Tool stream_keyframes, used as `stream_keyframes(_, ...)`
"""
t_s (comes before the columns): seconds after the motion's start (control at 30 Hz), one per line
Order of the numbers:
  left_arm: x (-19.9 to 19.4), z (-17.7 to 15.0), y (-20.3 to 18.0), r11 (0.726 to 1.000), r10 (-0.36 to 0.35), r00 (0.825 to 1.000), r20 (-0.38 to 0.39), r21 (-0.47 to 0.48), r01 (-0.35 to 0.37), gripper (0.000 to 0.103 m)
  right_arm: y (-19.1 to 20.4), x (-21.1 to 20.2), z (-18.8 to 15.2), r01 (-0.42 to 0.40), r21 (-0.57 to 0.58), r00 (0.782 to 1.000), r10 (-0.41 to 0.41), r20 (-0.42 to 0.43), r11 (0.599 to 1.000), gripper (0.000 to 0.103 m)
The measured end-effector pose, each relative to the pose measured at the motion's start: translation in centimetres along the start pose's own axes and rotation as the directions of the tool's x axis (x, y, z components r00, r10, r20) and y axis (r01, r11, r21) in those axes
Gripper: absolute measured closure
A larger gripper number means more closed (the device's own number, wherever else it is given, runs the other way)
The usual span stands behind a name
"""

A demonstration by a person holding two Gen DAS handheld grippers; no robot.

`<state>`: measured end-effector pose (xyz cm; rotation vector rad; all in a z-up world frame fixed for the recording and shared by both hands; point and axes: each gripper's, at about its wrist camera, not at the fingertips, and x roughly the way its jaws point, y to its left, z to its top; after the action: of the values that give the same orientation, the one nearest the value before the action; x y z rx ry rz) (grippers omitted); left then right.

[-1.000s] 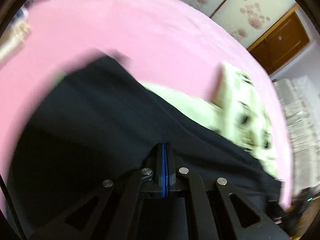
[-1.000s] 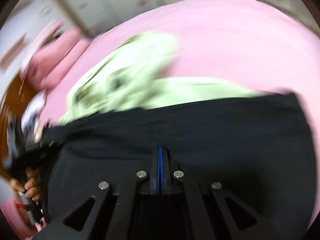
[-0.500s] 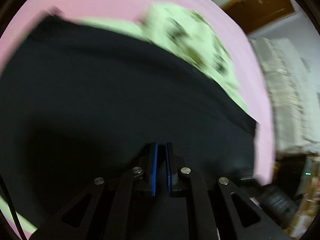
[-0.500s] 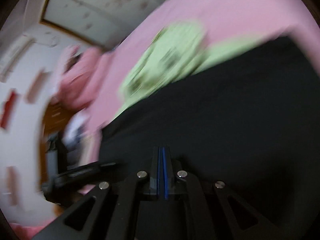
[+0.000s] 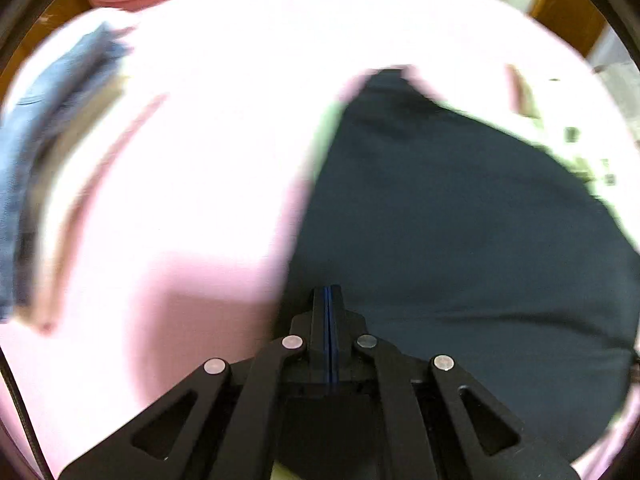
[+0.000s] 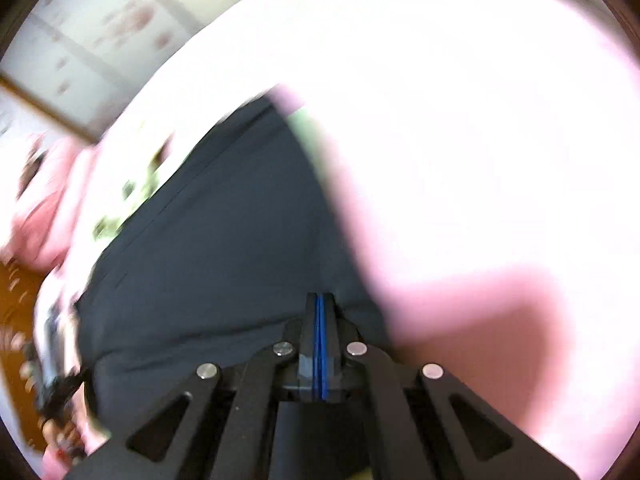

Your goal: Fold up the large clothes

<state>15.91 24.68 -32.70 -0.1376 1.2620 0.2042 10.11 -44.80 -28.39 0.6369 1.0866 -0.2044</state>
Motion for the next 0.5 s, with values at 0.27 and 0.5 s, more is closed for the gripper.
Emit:
stream_keyframes(0.27,-4.5,-6.3,-4.0,0.942,-0.322,0.947,-0.016,-0.11,0.318,0.1,7.8,-2.9,-4.7,-0.117,-0.175,0.993,0.12,0.008,0.978,0.1)
stream_keyframes(0.5,-3.2,-10.9,-15.4,0.823,-0.564,0.808,-0.172,-0.203,0.531,0.1,17.1,2.6,-14.2,-0.422,-0.109,0.872,0.369,-0.322,0.9,0.1)
